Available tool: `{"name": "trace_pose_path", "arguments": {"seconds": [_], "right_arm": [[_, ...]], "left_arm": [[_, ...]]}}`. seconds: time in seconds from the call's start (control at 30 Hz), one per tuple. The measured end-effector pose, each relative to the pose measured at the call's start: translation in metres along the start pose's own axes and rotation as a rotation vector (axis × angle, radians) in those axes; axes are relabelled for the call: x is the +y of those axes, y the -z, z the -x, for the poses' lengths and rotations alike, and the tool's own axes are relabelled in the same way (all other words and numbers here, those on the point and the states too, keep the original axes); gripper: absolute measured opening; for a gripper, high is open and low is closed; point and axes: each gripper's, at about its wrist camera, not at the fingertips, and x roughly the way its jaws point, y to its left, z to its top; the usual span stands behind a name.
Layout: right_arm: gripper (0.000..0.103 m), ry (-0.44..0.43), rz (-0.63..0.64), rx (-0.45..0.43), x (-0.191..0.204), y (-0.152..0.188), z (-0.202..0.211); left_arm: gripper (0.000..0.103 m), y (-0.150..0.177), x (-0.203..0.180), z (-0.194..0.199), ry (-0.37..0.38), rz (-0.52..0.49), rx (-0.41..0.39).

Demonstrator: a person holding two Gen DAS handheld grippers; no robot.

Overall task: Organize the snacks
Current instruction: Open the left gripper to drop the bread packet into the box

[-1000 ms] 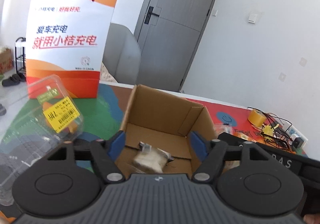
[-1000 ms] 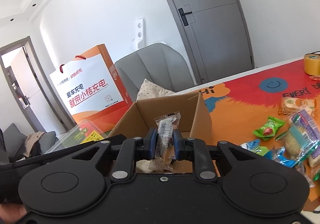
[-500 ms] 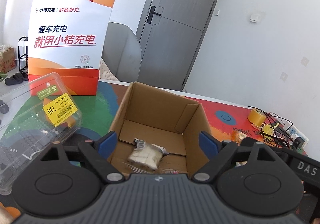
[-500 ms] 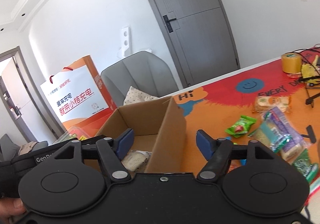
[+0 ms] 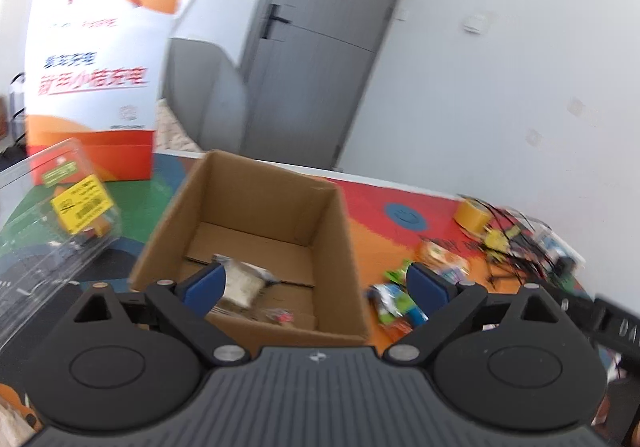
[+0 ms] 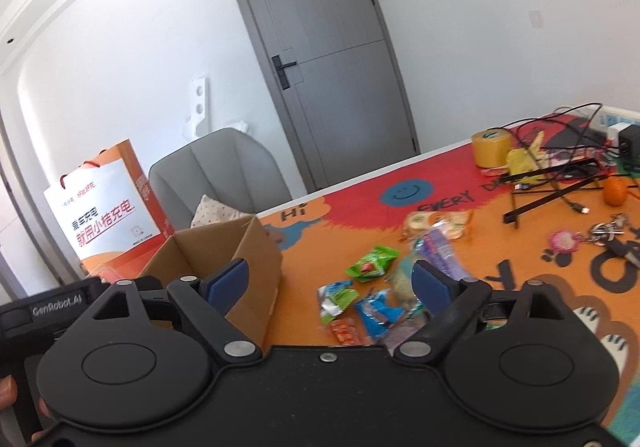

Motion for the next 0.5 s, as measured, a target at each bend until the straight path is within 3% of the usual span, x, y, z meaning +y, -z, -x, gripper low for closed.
{"name": "trace_pose_path", "arguments": {"seconds": [0.5], "right_arm": [[0.089, 0.073, -0.088, -0.014, -0.072, 0.008, 0.036]], "left_arm": [[0.097, 0.025, -0.064, -0.004, 0.092, -0.133, 0.049]]}}
